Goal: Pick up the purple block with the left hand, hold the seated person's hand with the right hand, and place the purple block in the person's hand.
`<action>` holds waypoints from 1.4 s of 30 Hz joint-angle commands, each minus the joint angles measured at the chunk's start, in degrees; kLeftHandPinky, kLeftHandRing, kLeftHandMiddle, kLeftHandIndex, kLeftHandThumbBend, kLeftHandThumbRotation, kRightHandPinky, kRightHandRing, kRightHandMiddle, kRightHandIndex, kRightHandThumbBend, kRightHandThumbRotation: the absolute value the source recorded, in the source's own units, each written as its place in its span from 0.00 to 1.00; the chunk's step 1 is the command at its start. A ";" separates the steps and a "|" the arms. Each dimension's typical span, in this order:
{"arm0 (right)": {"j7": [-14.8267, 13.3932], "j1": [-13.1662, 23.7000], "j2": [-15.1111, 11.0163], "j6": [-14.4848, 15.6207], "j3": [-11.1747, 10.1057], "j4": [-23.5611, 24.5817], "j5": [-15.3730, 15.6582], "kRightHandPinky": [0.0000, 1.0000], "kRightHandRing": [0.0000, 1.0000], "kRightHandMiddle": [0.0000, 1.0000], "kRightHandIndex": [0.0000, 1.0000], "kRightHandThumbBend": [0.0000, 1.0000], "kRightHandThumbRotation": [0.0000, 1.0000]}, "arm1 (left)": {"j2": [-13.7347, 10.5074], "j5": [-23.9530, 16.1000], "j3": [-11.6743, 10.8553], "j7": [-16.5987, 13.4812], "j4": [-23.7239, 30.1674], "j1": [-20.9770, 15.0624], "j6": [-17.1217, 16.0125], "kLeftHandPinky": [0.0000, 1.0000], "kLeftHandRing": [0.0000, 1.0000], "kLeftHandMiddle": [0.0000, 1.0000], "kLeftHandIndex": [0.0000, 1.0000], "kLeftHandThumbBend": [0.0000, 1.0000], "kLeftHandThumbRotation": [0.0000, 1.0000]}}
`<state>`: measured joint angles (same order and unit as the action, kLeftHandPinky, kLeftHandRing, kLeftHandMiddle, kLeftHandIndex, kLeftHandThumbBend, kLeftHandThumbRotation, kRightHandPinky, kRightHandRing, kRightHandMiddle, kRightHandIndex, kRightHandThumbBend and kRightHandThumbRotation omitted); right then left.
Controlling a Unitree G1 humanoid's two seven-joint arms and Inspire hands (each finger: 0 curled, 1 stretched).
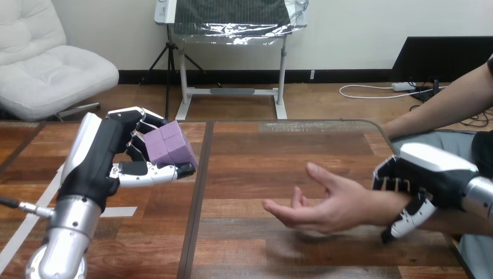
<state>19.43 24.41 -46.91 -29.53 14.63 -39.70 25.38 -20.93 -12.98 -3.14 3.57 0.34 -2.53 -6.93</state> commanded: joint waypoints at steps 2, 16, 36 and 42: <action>1.17 -0.66 1.57 1.87 -1.16 1.23 -1.82 0.30 0.35 0.43 0.49 0.87 0.00 | -0.34 0.31 0.57 0.19 -4.02 -6.81 -3.38 0.27 0.33 0.40 0.45 0.60 0.00; 1.64 -0.51 1.94 2.60 -2.30 5.23 -3.48 0.32 0.37 0.44 0.49 0.89 0.02 | 0.02 -0.51 1.87 0.31 -12.45 -12.29 -5.27 0.27 0.33 0.40 0.45 0.62 0.00; 2.94 -0.59 2.40 4.43 -2.49 9.82 -4.20 0.35 0.40 0.46 0.49 0.89 0.05 | 1.39 -0.96 4.40 0.17 -21.28 -19.06 -6.00 0.29 0.35 0.41 0.45 0.63 0.00; 3.12 -0.57 2.70 4.31 -2.43 10.28 -4.45 0.35 0.40 0.46 0.49 0.89 0.07 | 2.10 -1.41 5.36 -0.29 -24.13 -21.12 -7.17 0.29 0.35 0.41 0.46 0.63 0.00</action>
<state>22.33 24.26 -46.23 -25.89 13.06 -29.79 22.16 -19.62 -14.07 1.25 4.03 -21.81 -17.32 -11.59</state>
